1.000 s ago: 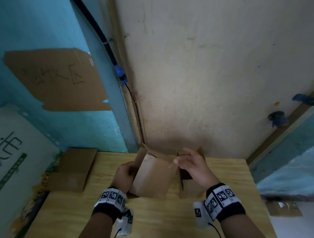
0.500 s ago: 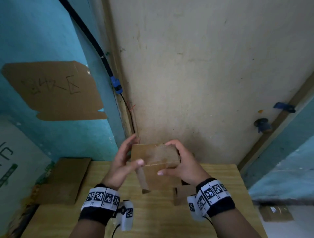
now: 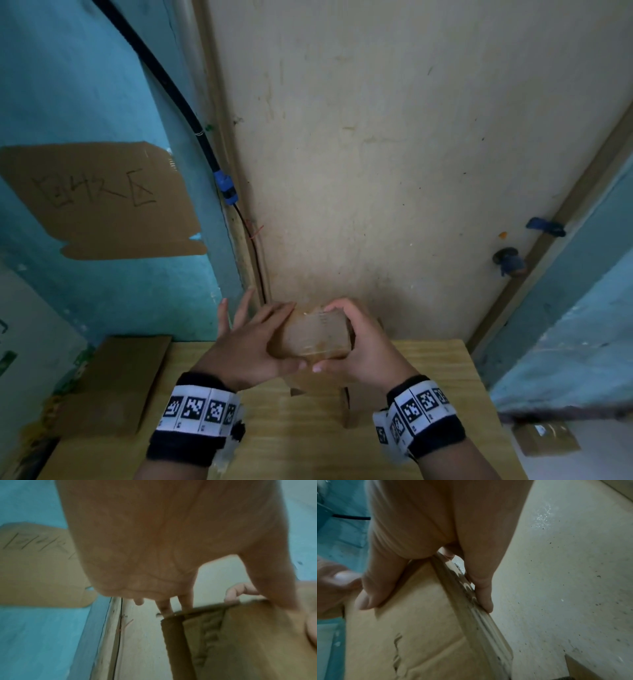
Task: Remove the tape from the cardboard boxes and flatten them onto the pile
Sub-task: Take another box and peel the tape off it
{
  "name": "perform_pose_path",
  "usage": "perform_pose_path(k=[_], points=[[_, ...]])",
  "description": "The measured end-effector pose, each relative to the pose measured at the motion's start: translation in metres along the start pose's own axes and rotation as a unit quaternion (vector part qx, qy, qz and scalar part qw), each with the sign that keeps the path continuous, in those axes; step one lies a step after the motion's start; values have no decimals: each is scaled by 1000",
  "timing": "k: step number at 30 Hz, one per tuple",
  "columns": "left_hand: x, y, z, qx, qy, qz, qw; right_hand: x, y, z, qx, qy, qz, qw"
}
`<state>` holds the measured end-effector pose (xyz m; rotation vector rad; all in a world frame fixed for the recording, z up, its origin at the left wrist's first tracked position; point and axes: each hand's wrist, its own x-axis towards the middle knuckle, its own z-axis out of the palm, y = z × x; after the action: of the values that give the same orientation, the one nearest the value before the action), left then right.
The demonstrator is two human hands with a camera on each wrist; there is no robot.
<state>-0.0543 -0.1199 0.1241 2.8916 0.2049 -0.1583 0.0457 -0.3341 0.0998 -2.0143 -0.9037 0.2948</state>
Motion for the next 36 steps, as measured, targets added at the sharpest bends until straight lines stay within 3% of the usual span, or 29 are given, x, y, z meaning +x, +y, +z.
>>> perform_pose_path(k=[10,13,22,28,36], points=[[-5,0,11,-51,139,78,986,-1,-5,5,80,-43,2,996],[-4,2,18,-39,166,91,981,-3,-5,9,97,-8,7,995],[-8,12,24,-12,187,89,978,-11,-5,7,37,84,-16,996],[-11,14,20,-4,194,96,976,-10,-1,6,70,73,7,995],[-12,21,27,-13,184,83,979,-10,-1,16,-61,85,-16,994]])
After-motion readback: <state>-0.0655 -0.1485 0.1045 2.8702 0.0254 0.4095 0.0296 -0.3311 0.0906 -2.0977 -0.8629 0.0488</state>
